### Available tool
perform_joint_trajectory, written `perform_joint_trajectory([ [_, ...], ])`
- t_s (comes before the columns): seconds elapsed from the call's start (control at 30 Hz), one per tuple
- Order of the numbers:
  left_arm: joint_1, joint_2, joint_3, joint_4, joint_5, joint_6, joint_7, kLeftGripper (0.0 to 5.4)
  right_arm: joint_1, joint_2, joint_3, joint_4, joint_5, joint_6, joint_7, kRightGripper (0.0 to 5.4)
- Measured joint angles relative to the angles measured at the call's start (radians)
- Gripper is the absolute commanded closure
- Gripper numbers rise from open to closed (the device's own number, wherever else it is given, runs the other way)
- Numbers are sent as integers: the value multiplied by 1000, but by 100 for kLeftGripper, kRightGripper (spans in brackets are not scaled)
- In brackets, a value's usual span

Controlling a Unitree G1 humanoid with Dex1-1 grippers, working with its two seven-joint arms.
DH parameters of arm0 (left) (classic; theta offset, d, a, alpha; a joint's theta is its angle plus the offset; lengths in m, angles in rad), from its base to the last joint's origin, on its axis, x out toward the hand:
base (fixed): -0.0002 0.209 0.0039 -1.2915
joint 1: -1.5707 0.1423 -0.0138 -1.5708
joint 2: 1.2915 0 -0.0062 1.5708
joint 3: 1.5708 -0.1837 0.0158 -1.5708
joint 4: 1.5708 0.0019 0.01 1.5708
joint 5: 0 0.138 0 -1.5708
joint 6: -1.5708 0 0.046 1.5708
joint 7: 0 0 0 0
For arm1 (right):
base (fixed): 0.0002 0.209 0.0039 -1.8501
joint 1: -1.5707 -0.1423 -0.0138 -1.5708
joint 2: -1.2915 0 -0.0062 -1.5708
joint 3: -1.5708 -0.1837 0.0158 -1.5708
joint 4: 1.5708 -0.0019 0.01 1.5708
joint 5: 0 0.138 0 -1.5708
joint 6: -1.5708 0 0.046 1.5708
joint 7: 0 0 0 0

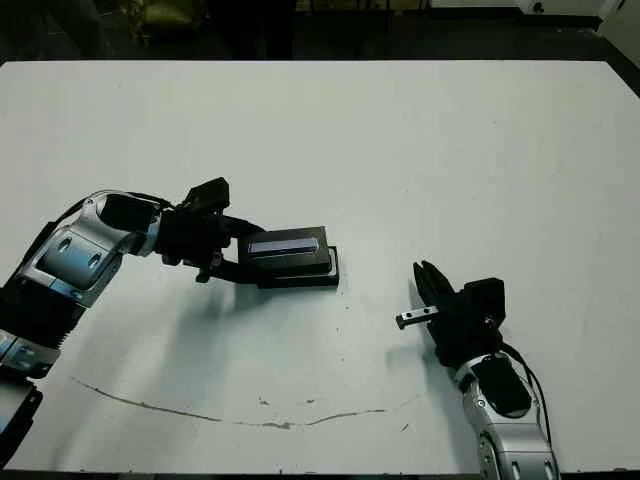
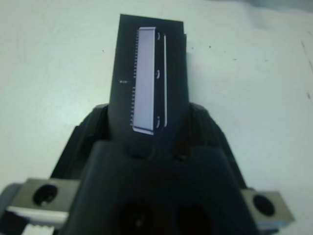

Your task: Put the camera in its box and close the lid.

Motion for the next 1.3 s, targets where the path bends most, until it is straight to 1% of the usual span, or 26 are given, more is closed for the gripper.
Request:
perform_joint_trajectory([
  [0.3, -9, -27, -7, 30, 15, -58, 0, 278, 0, 3, -2, 4, 1, -6, 0, 540],
  [0.5, -21, -43, -10, 58, 17, -63, -14, 278, 0, 3, -2, 3, 1, -5, 0, 540],
  [0.6, -30, -48, -13, 61, 17, -36, -18, 278, 0, 3, -2, 7, 2, -8, 5, 540],
  [1.1, -32, -52, -16, 59, 20, -23, -17, 278, 1, 5, -5, 10, 1, -11, 8, 540],
  [1.3, -31, -63, -10, 56, 13, 8, -17, 278, 1, 7, -5, 7, 0, 0, -2, 540],
])
